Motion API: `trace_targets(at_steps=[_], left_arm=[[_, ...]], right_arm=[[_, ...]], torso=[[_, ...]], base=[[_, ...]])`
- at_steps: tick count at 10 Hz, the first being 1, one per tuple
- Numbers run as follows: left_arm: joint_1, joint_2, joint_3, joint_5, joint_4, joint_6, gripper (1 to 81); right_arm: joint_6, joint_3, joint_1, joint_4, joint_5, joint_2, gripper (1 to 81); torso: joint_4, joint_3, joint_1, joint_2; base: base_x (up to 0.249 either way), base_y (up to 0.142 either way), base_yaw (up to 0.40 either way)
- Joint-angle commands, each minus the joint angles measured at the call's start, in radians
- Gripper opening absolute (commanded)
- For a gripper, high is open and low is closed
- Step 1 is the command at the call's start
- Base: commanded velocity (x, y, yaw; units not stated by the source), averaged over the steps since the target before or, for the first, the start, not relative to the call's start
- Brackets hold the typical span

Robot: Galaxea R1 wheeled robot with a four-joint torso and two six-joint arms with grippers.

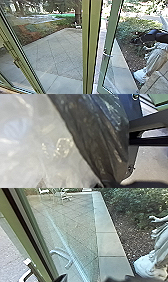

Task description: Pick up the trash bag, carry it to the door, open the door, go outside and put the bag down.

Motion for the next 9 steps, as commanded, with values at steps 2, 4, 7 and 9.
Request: trace_targets(at_steps=[2,4,7,9], left_arm=[[-0.011,-0.002,0.01,0.066,-0.007,-0.003,1.0],[-0.01,-0.002,0.01,0.066,-0.015,-0.003,1.0],[-0.01,-0.001,0.01,0.067,-0.015,-0.003,1.0],[-0.008,0.002,0.011,0.069,-0.016,-0.004,1.0]], right_arm=[[-0.047,-0.078,0.157,-0.128,0.012,-0.006,81.1],[-0.05,-0.113,0.147,-0.159,0.026,0.017,81.1],[-0.052,-0.127,0.133,-0.214,0.026,0.018,81.1],[-0.073,-0.139,0.129,-0.239,0.026,0.011,81.1]], torso=[[0.0,0.0,0.0,0.0],[0.0,0.0,0.0,0.0],[0.0,0.0,0.001,0.0],[0.0,0.0,0.001,0.0]], base=[[0.0,0.0,0.0],[0.0,0.0,0.0],[0.0,0.0,0.0],[0.0,0.0,0.0]])
